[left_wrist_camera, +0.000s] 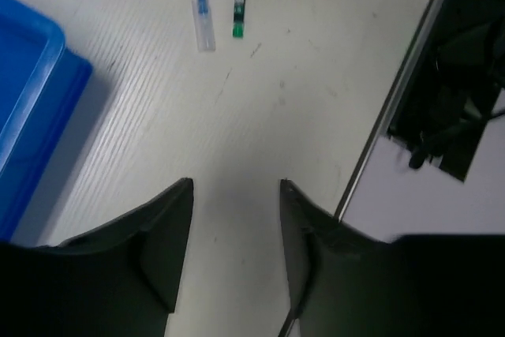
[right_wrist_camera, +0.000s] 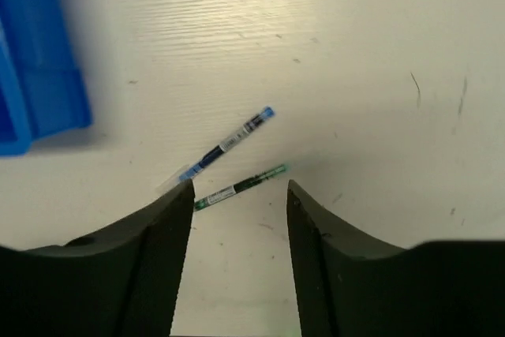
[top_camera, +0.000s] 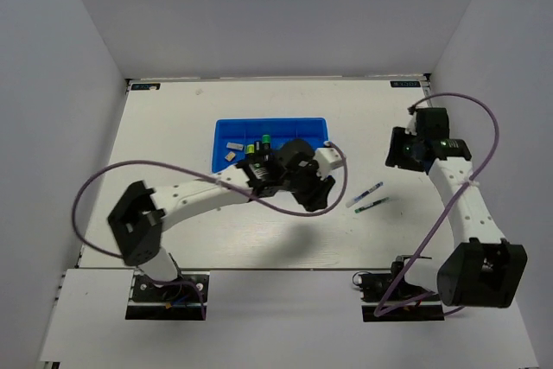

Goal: Sort the stationery into containers
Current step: Grab a piece of stationery with the left arm

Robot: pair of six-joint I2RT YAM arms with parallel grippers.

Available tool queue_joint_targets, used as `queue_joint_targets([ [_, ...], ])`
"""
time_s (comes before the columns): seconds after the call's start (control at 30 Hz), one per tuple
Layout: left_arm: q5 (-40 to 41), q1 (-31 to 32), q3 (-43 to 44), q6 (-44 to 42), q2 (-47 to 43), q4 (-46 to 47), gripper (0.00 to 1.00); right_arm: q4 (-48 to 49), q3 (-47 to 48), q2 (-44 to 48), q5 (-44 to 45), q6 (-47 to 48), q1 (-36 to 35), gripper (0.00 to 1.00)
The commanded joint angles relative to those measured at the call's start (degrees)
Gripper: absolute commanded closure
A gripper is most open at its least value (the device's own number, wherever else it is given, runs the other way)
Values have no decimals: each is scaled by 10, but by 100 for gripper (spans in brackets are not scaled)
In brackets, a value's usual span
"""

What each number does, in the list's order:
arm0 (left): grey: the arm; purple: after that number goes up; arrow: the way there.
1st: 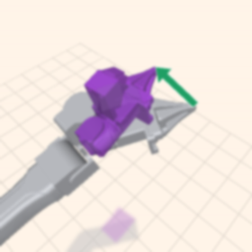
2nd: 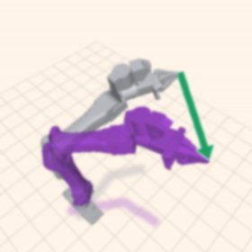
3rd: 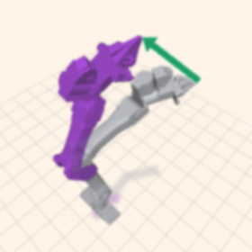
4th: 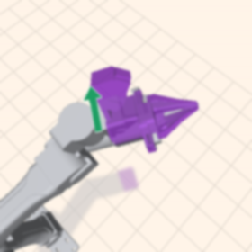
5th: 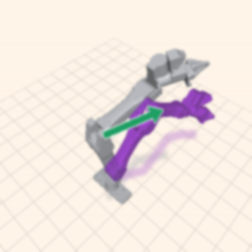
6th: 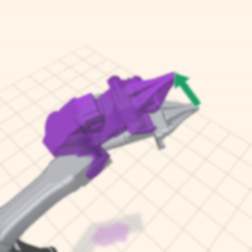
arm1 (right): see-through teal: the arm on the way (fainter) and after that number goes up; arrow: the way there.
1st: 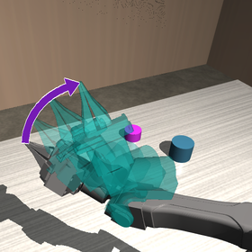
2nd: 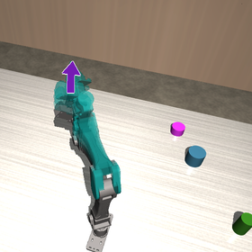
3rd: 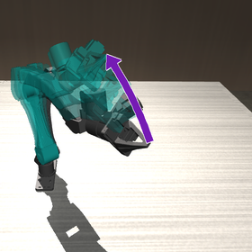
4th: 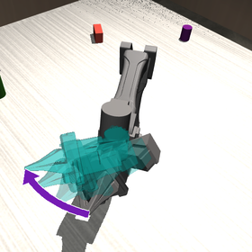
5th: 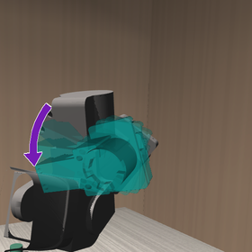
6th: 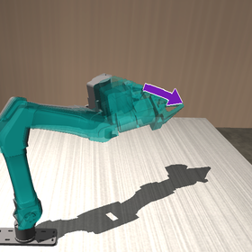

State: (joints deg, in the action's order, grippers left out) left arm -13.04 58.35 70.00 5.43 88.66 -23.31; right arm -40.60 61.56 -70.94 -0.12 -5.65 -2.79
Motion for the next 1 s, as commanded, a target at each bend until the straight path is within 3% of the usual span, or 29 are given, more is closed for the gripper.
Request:
queue_joint_targets([
  [0.0,-30,8,68,-15,101,62,42,31,-29,49,70,-117,44,44],
  [0.03,-29,15,101,-15,123,65,61,41,-47,68,73,-120,52,72],
  [0.07,-23,22,118,-12,142,72,73,60,-68,76,73,-123,57,92],
  [0.1,-3,31,172,-13,198,75,92,74,-76,92,58,-125,75,99],
  [0.13,3,33,189,-13,215,78,96,77,-83,107,51,-125,80,100],
  [0.23,55,47,259,-16,286,88,95,107,-127,126,7,-127,97,98],
  [0.33,71,50,308,-8,347,102,87,147,-170,153,-27,-122,117,94],
  [0.53,103,50,364,6,410,109,62,144,-177,180,-45,-118,137,94],
  [0.97,155,52,427,4,486,87,60,134,-173,186,-97,-123,154,93],
])
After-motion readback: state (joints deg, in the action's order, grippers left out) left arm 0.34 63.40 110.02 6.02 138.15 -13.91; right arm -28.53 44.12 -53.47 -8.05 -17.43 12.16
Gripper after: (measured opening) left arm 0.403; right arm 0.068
